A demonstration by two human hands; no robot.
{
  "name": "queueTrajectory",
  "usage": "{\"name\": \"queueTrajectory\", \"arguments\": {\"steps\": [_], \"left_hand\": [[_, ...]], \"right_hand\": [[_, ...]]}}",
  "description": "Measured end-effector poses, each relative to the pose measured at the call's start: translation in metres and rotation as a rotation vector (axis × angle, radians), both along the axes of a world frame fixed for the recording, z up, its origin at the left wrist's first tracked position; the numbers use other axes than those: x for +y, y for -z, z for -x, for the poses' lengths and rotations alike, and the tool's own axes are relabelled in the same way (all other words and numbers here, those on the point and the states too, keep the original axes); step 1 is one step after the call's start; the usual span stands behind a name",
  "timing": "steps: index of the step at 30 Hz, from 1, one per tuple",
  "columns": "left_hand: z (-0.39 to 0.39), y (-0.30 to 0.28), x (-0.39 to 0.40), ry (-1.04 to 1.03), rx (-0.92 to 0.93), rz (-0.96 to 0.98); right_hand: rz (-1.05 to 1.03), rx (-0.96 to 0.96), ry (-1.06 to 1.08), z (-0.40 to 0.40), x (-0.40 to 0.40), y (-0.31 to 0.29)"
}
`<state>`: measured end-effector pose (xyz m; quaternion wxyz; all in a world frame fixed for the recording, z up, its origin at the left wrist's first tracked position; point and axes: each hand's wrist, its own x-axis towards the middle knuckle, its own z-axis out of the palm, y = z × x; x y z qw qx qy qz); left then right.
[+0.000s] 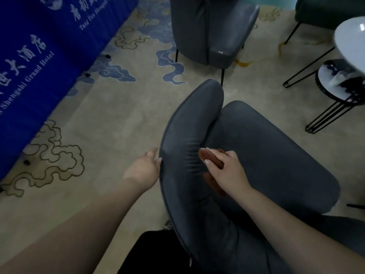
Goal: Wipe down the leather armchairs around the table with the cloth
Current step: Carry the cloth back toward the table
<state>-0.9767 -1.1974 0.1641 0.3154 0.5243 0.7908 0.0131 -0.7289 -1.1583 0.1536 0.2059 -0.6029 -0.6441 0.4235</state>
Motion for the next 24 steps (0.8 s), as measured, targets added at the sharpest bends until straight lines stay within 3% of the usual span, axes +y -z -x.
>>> {"name": "queueTrajectory", "arguments": {"steps": [8, 17, 24], "left_hand": [[0.065, -0.013, -0.046, 0.242, 0.25, -0.02], [0.196, -0.034, -0.038, 0.403, 0.325, -0.082], [0.264, -0.049, -0.003, 0.422, 0.354, -0.106]], "right_hand": [[-0.061, -0.011, 0.076, 0.065, -0.017, -0.025], [-0.118, -0.028, 0.115, 0.213, -0.005, -0.04], [-0.113, -0.092, 0.157, 0.27, 0.024, -0.041]]}}
